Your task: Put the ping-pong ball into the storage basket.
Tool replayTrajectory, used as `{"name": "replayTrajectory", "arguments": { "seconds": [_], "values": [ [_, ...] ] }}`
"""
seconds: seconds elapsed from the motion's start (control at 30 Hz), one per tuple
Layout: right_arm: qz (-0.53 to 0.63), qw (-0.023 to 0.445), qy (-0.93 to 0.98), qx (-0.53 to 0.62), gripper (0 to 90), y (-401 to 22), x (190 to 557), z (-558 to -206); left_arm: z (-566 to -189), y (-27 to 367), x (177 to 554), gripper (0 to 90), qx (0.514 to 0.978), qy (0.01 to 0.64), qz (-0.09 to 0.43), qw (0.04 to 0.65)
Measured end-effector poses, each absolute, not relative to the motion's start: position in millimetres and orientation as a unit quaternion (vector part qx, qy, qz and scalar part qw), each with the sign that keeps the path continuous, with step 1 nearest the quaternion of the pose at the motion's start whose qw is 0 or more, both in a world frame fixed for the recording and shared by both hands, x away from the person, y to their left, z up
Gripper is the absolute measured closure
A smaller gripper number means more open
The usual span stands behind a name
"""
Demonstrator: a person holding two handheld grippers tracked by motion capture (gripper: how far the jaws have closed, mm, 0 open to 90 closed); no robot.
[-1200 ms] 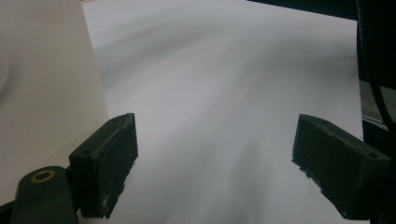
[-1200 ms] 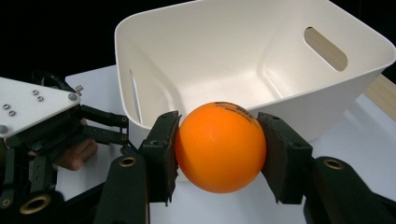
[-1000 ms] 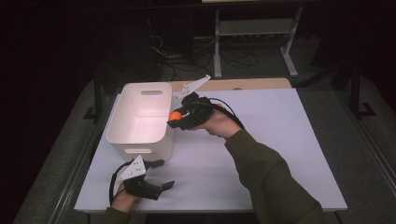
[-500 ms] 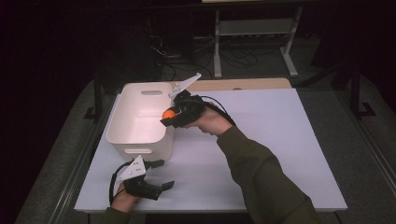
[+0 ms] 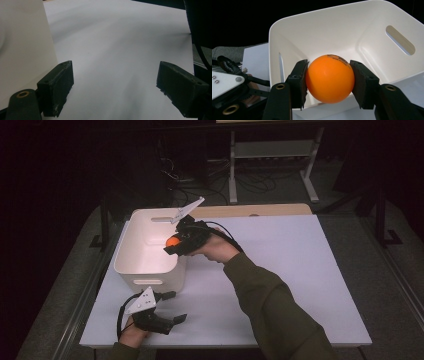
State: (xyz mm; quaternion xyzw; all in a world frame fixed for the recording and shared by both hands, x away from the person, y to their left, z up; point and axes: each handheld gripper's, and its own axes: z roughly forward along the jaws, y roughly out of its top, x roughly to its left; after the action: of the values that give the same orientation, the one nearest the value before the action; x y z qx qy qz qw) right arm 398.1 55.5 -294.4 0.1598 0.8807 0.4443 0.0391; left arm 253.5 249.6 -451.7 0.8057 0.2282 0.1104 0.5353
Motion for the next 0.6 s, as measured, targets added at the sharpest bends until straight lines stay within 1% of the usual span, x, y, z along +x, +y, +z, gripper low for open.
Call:
{"name": "replayTrajectory", "arguments": {
  "seconds": [0.6],
  "values": [
    [0.434, 0.033, 0.887, 0.153, 49.4, 86.9, 404.9, -297.0, -451.5, 249.0, 253.2, 14.0, 0.808, 0.227, 0.112, 0.533]
  ]
}}
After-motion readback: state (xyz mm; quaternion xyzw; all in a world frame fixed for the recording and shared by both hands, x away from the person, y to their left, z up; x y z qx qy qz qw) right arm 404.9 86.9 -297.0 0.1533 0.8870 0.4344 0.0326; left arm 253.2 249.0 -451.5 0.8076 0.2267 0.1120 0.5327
